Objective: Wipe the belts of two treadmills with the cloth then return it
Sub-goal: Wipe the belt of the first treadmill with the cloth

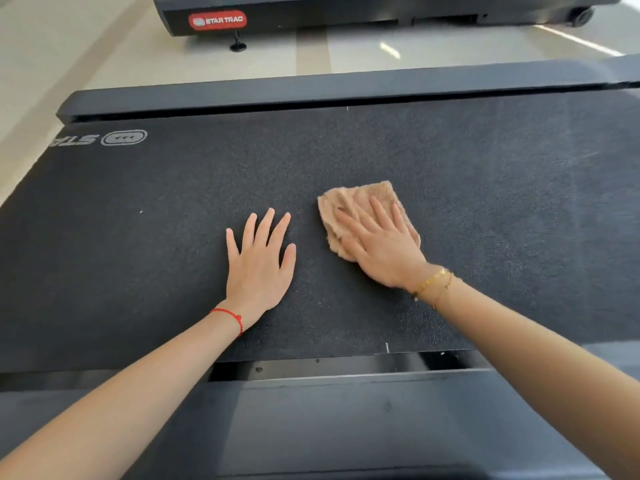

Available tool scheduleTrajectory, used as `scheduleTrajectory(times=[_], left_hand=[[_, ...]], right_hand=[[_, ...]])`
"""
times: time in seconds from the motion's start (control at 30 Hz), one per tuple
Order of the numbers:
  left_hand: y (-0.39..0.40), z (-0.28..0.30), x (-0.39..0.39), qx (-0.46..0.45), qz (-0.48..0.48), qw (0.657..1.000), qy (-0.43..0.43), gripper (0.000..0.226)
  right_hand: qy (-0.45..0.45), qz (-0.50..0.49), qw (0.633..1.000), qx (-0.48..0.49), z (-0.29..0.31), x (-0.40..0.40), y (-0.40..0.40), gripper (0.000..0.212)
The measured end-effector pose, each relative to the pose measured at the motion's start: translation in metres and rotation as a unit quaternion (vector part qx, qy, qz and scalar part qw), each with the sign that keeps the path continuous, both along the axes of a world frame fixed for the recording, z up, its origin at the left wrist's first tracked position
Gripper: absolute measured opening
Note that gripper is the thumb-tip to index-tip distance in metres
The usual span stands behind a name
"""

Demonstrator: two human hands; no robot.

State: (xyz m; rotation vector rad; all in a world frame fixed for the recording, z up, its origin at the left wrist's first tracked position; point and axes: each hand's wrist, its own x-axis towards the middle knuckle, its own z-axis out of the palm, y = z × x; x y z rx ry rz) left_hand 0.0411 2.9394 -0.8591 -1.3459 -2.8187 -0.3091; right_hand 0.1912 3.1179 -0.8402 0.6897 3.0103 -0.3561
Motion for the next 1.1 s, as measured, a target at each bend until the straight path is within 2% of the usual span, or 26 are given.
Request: scheduleTrajectory(times=[0.17,0.27,0.37,0.47,0.53,0.6,0.8,0.93,1.1], left_hand=[[-0.004,-0.001,0.0,-0.001,-0.019,1.0,-0.002,0.059],[-0.007,0.002,0.0,-0.002,-0.019,1.0,-0.013,0.058],[-0.008,0.004,0.001,-0.008,-0.022,1.0,-0.017,0.058],[-0.008,0.003,0.0,-0.006,-0.02,1.0,-0.02,0.059],[-0.007,0.002,0.0,-0.002,-0.02,1.0,-0.016,0.059],[-0.007,0.0,0.0,-0.001,-0.018,1.0,-0.009,0.06],[-0.005,0.002,-0.005,0.003,-0.013,1.0,-0.012,0.058],[0.0,0.003,-0.022,-0.004,0.006,1.0,-0.015,0.058],[0.017,0.004,-0.046,-0.014,0.019,1.0,-0.013,0.059]], right_hand=[[-0.027,0.06,0.998,0.011,0.004,0.048,-0.082,0.058],[-0.043,0.066,0.997,0.018,0.01,0.082,-0.094,0.059],[-0.084,0.011,0.995,0.054,0.017,0.113,-0.077,0.063],[-0.104,-0.066,0.992,0.035,0.018,0.123,-0.065,0.058],[-0.1,-0.097,0.99,0.012,0.017,0.118,-0.068,0.058],[-0.088,-0.087,0.992,0.0,0.015,0.107,-0.079,0.058],[-0.03,0.057,0.998,-0.013,0.006,0.057,-0.113,0.058],[-0.01,0.094,0.996,0.007,0.005,0.047,-0.075,0.058],[-0.005,0.021,1.0,-0.001,0.001,0.003,0.004,0.059]])
